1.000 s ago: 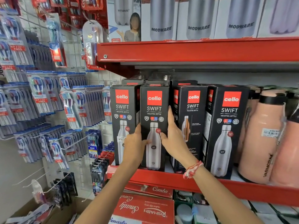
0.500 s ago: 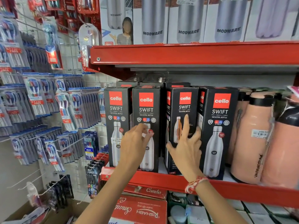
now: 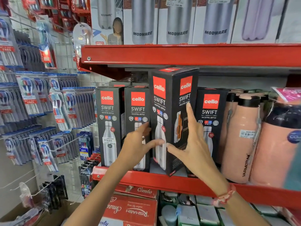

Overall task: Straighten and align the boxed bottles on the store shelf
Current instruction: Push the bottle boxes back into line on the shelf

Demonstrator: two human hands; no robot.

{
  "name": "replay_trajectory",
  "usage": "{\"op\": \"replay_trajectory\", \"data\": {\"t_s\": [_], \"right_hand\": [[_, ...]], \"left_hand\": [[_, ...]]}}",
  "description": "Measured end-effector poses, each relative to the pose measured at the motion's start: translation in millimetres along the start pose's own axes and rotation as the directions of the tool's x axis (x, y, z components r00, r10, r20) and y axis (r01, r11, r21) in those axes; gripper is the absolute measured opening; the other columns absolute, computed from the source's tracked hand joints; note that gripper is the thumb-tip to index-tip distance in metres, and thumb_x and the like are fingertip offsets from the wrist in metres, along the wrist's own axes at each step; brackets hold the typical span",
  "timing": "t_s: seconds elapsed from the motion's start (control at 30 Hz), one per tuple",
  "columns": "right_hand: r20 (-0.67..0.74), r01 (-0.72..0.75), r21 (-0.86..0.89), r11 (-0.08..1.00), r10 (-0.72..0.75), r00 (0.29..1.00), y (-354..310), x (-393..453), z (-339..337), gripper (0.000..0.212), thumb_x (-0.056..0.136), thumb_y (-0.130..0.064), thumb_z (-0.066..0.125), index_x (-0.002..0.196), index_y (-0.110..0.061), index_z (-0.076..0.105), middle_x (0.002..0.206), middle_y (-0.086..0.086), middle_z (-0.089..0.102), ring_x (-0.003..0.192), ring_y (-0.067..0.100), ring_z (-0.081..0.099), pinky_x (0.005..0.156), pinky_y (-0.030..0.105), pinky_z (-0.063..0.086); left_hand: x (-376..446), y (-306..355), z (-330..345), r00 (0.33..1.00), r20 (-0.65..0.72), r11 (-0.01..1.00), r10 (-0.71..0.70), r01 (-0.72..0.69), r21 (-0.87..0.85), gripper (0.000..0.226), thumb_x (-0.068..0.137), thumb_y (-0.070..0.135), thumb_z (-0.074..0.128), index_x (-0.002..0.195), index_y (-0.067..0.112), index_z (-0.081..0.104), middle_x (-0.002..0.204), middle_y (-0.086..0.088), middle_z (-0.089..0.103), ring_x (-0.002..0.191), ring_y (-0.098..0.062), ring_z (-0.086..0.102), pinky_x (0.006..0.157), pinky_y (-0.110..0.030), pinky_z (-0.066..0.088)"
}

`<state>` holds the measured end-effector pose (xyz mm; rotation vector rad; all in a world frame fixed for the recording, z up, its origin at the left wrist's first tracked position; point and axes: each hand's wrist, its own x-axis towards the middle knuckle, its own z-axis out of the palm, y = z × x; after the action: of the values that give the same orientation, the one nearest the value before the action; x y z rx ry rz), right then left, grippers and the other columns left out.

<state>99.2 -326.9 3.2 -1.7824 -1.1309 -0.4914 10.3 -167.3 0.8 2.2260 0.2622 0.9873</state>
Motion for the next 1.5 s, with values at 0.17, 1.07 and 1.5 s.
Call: {"op": "replay_trajectory", "data": {"t_s": [0.17,1.07,1.5], "right_hand": [[0.298,-0.082,0.283,0.956,-0.006,0.954,15.8,11.8,-22.7,0.118,0.075,-0.013,0.075,0.139,-0.056,-0.015,0.146,-0.039,0.012,0.136,-0.013,0.022,0.111,0.029,0.028],[0.031,-0.168,-0.024,0.985,0.169,0.985,1.0,46.7,23.8,0.092,0.086,-0.012,0.059,0.149,-0.029,-0.007,0.157,0.002,0.022,0.124,0.019,0.045,0.095,0.023,0.037],[0.437,-0.334,0.251,0.909,0.202,0.877,-64.0,-7.5,163.2,0.069,0.089,-0.017,0.053,0.149,-0.02,0.017,0.155,-0.001,0.026,0.142,0.014,0.026,0.117,0.033,0.024]], "left_hand": [[-0.7,-1.7,12.6,0.996,0.084,0.957,0.001,0.024,-0.29,0.058,0.071,0.017,0.084,0.121,0.014,0.054,0.104,0.007,0.072,0.097,0.0,0.068,0.084,-0.017,0.054],[29.5,-3.4,51.5,0.986,-0.144,0.877,-0.087,0.144,0.457,0.022,0.09,0.009,0.06,0.11,0.002,0.062,0.099,-0.021,0.072,0.097,-0.038,0.066,0.075,-0.04,0.048],[-37.5,-116.4,-72.8,0.86,-0.387,0.94,-0.333,0.269,-0.21,0.058,0.092,0.062,0.031,0.134,0.026,0.048,0.134,-0.005,0.058,0.121,-0.02,0.056,0.105,-0.05,0.045]]}}
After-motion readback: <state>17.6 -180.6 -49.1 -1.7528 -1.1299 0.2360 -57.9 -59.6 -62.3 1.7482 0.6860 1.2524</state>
